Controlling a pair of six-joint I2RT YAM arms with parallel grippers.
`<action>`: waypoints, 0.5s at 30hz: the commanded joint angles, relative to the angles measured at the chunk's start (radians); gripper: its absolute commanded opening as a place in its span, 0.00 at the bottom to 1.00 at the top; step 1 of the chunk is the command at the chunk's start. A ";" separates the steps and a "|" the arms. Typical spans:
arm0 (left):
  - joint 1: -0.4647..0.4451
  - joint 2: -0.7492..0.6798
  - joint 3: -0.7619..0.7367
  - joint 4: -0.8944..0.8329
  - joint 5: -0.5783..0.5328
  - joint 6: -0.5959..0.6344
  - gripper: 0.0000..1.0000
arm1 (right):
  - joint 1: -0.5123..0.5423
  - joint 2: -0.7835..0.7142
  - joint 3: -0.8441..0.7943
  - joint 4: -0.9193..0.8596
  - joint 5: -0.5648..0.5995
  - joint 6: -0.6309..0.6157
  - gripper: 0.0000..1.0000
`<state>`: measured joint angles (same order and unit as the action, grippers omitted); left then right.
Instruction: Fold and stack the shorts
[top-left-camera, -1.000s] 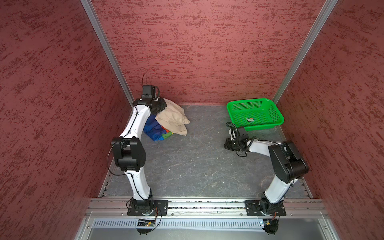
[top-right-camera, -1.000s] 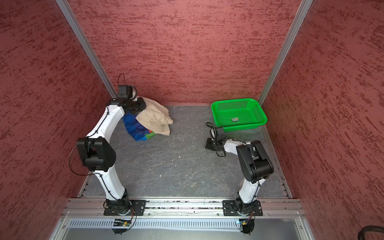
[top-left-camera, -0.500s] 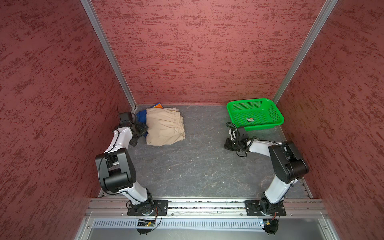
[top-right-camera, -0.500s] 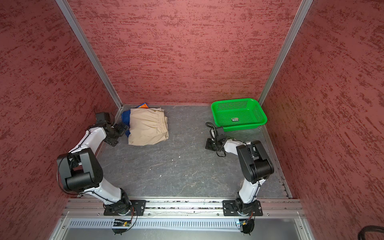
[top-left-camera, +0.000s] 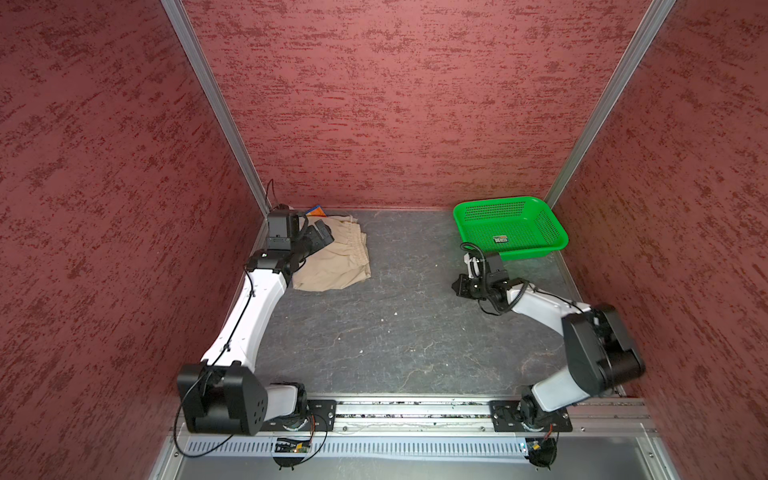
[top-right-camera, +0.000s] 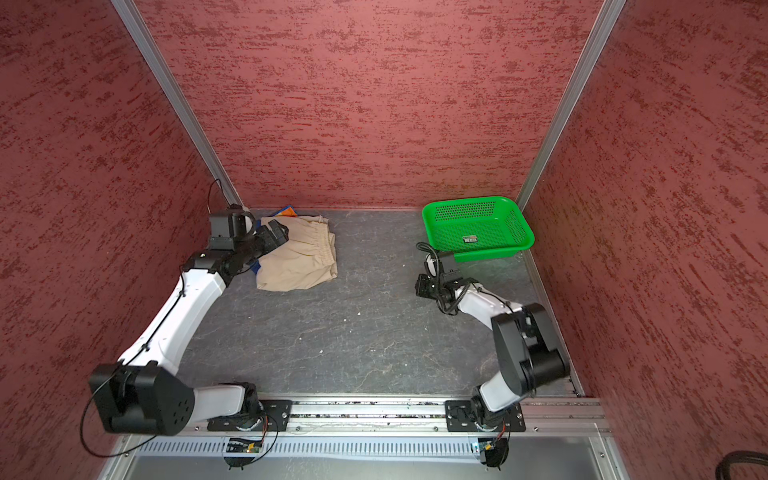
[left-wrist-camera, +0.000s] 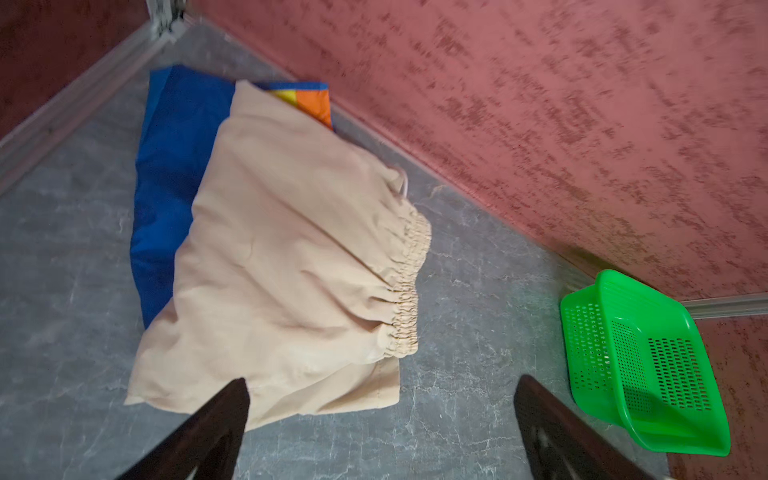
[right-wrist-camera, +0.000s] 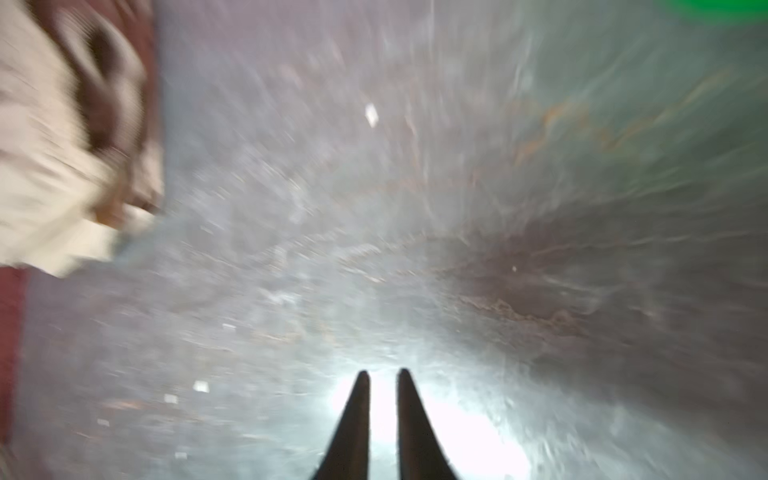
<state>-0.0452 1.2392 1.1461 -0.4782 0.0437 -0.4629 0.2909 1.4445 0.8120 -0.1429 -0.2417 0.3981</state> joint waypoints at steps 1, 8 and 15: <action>-0.007 -0.124 -0.098 0.127 -0.085 0.086 1.00 | -0.005 -0.210 -0.029 0.033 0.160 -0.092 0.22; -0.006 -0.373 -0.344 0.271 -0.272 0.079 1.00 | -0.004 -0.572 -0.228 0.227 0.526 -0.163 0.99; 0.004 -0.351 -0.545 0.481 -0.260 0.297 1.00 | -0.006 -0.663 -0.373 0.331 0.653 -0.251 0.99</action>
<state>-0.0410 0.8654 0.6693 -0.1356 -0.2481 -0.3237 0.2905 0.7834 0.4736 0.1070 0.3000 0.2077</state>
